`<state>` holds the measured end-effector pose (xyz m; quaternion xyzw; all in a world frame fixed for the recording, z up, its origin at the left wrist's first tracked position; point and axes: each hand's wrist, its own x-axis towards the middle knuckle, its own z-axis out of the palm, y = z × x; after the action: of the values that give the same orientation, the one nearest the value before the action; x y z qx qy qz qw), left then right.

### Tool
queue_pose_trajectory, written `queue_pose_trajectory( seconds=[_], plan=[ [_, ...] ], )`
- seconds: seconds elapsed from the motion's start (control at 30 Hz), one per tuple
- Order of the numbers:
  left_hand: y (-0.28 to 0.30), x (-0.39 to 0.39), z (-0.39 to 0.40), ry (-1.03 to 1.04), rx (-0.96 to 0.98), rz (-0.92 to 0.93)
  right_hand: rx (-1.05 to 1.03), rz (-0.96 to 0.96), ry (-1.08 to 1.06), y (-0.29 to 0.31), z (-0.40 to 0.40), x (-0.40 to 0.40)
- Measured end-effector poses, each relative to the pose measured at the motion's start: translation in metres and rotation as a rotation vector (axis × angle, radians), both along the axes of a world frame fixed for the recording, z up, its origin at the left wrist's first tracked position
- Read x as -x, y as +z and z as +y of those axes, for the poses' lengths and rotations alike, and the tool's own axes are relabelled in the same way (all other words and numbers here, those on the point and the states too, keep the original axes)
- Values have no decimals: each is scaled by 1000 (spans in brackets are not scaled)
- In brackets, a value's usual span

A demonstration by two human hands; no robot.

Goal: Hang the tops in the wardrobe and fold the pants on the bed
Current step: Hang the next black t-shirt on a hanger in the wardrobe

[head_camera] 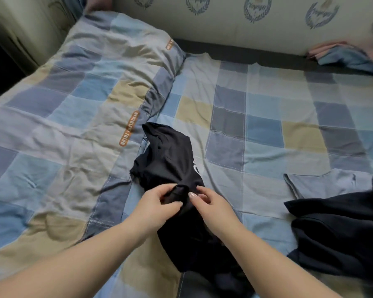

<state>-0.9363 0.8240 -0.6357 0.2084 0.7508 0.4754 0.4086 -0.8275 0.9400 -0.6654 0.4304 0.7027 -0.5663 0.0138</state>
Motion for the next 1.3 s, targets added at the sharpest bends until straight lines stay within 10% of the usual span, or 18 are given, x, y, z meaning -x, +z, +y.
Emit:
queue_pose_trajectory(
  seconds=[0.13, 0.37, 0.77, 1.3],
  plan=[
    [48, -45, -15, -351, 15, 184, 380, 109, -179, 67, -8, 6],
    [142, -107, -60, -568, 84, 166, 303, 75, -187, 160, -37, -63],
    [289, -156, -84, 64, -44, -134, 633, 410, -351, 324, -114, -176],
    [432, -202, -150, -576, -220, -23, 129, 429, -411, 421, -236, -260]
  ],
)
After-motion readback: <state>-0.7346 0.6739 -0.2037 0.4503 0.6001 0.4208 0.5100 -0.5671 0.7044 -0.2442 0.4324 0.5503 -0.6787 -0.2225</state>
